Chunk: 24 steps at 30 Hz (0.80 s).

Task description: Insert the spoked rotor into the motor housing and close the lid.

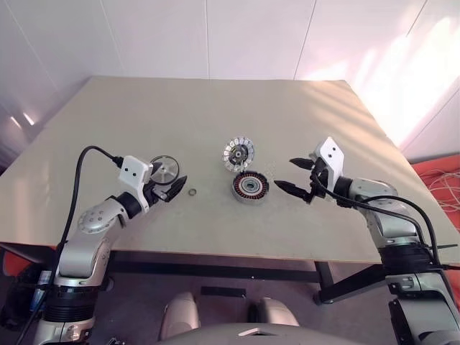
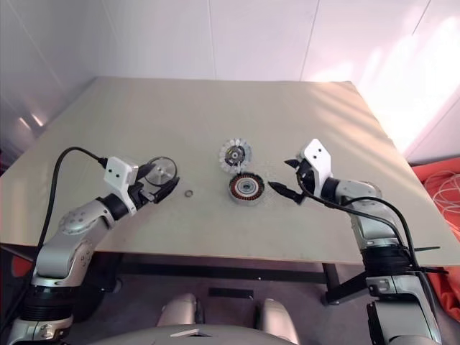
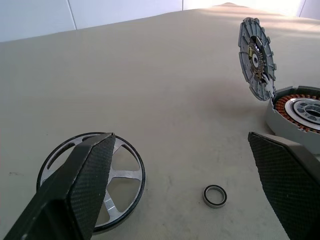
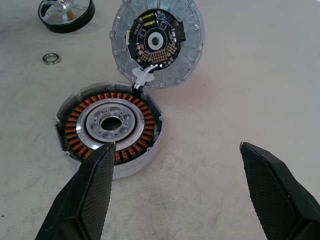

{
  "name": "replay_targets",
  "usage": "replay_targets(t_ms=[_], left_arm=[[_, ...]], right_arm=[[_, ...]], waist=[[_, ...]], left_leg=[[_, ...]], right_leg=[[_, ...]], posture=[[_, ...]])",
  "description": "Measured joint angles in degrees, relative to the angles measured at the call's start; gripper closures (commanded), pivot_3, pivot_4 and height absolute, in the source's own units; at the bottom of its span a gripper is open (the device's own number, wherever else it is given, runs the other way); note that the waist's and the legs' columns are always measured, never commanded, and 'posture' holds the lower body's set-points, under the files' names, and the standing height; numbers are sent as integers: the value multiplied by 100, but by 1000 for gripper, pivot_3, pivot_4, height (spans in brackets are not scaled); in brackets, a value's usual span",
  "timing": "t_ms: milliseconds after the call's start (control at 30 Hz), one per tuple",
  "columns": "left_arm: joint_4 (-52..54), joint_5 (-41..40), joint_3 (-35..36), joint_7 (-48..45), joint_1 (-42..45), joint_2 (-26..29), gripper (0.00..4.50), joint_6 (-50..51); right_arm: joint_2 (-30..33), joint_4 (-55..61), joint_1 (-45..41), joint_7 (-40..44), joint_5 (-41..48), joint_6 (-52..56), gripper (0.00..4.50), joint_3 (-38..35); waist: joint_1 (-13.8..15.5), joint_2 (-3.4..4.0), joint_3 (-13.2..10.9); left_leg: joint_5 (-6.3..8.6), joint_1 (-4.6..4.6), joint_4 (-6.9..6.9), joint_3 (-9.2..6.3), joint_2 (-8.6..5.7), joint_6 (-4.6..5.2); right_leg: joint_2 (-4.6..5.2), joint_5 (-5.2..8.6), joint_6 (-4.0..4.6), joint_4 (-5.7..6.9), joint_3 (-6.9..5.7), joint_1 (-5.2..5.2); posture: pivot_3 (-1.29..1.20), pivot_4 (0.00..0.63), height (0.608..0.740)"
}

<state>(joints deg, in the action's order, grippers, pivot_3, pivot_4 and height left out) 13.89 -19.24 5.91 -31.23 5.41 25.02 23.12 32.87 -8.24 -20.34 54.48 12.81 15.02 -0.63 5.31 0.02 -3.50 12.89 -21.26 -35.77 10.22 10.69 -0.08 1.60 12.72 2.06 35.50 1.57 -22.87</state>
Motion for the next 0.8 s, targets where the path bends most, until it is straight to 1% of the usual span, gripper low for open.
replay_targets(t_ms=[300, 433, 667, 800], left_arm=[[-75, 31, -76, -92, -30, -1, 0, -56], [-287, 118, -173, -47, 4, -3, 0, -4], [-768, 553, -774, 95, 282, -132, 0, 243], [-786, 604, -889, 71, 381, -189, 0, 253]], right_arm=[[0, 0, -1, 2, 20, 1, 21, 0], [2, 0, -4, -59, 19, 0, 21, -1], [4, 1, -79, -121, 19, 0, 21, 1], [4, 2, -79, -171, 19, 0, 21, 0]], waist=[[0, 0, 0], [-1, 0, 0], [3, 0, 0], [4, 1, 0]], left_leg=[[0, 0, 2, 0, 0, 1], [0, 1, 2, 0, 0, 0], [-1, 0, 3, 0, 0, 0], [-1, 0, 6, -1, -1, 0]], right_leg=[[0, 0, 0, -1, 0, -1], [0, 0, 0, 0, 0, 0], [1, 0, 0, -1, 0, 0], [1, 1, 2, -1, 0, -1]], posture=[[0, 0, 740], [0, 0, 740], [0, 0, 740], [0, 0, 740]])
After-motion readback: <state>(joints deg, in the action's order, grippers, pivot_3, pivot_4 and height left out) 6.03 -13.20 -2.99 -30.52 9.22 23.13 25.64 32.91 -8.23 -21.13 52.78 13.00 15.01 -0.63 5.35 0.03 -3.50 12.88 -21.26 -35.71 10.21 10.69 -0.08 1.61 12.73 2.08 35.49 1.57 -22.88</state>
